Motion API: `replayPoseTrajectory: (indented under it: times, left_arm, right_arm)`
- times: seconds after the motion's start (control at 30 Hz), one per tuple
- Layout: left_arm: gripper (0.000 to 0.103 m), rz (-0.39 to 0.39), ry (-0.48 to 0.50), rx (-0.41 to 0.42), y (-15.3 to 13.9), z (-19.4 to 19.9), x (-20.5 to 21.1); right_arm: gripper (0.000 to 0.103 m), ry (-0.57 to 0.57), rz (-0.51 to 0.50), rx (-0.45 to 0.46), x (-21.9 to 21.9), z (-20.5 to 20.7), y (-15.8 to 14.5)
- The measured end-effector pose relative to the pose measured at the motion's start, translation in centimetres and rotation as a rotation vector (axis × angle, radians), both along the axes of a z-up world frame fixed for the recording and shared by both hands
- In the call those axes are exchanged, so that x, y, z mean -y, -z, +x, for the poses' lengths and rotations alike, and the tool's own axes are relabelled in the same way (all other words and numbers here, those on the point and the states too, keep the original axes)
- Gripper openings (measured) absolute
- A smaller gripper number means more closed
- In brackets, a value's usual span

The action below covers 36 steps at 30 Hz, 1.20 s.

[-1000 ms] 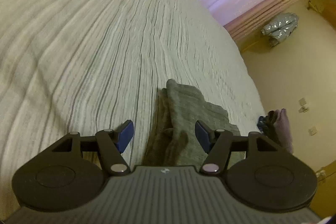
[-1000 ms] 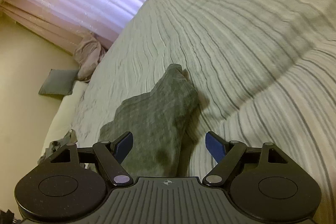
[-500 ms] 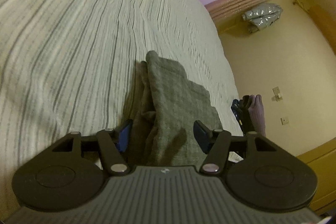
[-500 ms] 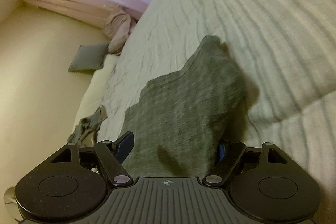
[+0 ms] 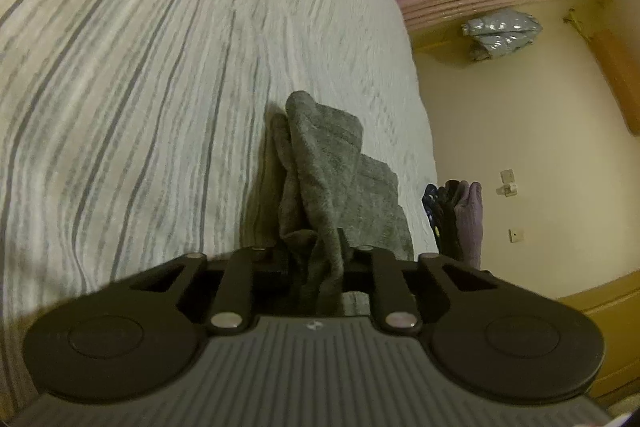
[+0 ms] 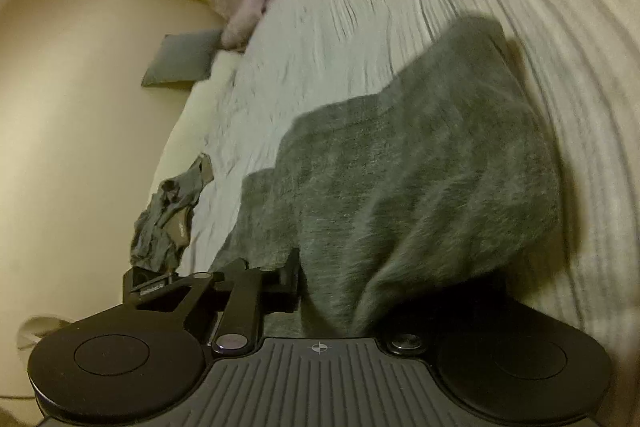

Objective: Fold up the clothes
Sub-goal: 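Grasp the folded shorts edges with the left gripper while the right gripper grasps too, then carry the shorts with both grippers onto the purple folded clothes stack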

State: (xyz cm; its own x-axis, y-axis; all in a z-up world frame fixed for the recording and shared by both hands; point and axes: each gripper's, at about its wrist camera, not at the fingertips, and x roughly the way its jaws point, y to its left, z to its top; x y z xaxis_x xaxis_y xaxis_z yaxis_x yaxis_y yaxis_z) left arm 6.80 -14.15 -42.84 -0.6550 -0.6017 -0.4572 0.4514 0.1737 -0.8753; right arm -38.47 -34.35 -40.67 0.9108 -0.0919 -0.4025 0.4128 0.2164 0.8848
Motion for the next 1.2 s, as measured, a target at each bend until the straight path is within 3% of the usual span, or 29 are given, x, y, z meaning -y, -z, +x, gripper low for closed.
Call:
replayPoseTrajectory:
  times: [0.13, 0.33, 0.63, 0.8, 0.97, 1.2]
  left_arm:
    - [0.011, 0.035, 0.009, 0.015, -1.4, -0.1, 0.7]
    - [0.01, 0.064, 0.005, 0.016, -8.2, -0.6, 2.9]
    - [0.01, 0.021, 0.157, -0.004, -22.2, -4.2, 8.8]
    - [0.01, -0.021, 0.306, -0.047, -27.6, -8.3, 13.5]
    - [0.01, -0.067, 0.495, -0.091, -29.3, -14.2, 18.4]
    - [0.01, -0.065, 0.684, -0.142, -29.1, -23.0, 21.6]
  right_arm:
    - [0.011, 0.011, 0.053, -0.026, 0.4, -0.3, -0.7]
    - [0.009, 0.077, 0.121, -0.026, 1.1, -1.1, -5.7]
    - [0.009, 0.226, 0.08, -0.006, 0.9, -5.1, -20.5]
    - [0.009, 0.388, 0.03, -0.022, -1.1, -8.2, -28.1]
    - [0.009, 0.583, -0.026, -0.047, -4.8, -12.5, -32.1]
    - [0.009, 0.803, -0.034, -0.086, -9.4, -17.3, -33.5]
